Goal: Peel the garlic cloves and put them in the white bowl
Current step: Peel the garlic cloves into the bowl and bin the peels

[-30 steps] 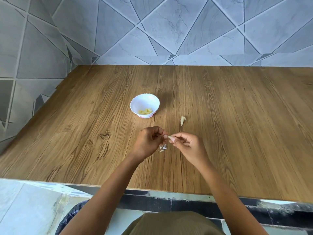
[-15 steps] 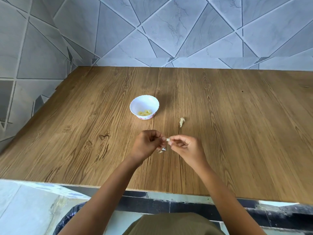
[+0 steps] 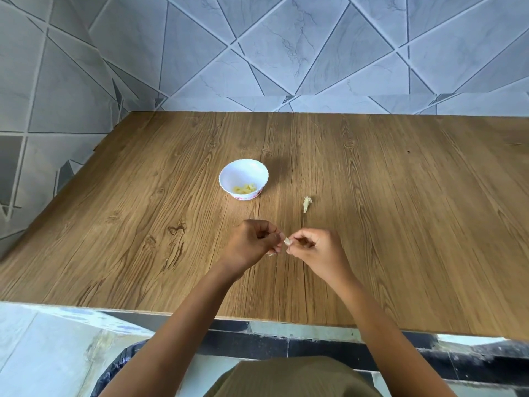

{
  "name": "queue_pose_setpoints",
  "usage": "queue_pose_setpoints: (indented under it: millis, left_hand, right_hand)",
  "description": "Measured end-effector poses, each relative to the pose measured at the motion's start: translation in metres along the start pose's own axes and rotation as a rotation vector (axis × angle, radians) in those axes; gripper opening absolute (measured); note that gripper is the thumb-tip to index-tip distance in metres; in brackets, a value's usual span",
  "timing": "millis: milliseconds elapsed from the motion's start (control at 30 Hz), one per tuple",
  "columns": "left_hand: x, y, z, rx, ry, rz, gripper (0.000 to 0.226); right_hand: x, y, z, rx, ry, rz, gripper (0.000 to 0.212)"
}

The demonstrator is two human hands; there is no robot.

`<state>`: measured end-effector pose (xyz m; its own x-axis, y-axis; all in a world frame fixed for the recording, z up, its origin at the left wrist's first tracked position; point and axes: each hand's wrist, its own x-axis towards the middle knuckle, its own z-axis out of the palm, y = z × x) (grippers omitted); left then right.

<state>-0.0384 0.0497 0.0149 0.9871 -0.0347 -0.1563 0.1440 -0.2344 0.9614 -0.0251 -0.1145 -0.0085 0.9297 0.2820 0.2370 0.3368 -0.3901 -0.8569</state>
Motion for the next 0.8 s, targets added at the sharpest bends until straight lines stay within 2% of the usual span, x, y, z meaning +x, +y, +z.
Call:
queue_pose_setpoints:
  millis: [200,300,467,600,800]
  left_hand:
    - [0.0,0.003,0.002,-0.085,-0.045,0.001,0.009]
    - [-0.002,0.003,0.002,-0.133,-0.001,0.025,0.007]
    - [-0.001,0.001,0.002,-0.104,0.057,0.066,0.005]
    - [0.0,-0.002,0.001,-0.096,0.085,0.091,0.005]
    - [-0.001,-0.002,0.001,-0.116,0.062,0.085,0.007]
  right_hand:
    - [0.0,0.0,0.002,0.29,-0.012,0.218,0.022]
    - [-0.002,0.001,0.008,0.317,0.031,0.278,0.028]
    - [-0.006,0.003,0.009,0.168,0.037,0.201,0.023]
    - [-0.004,0.001,0.01,0.305,0.015,0.211,0.001]
    - [-0.003,-0.002,0.011,0.532,0.058,0.291,0.006]
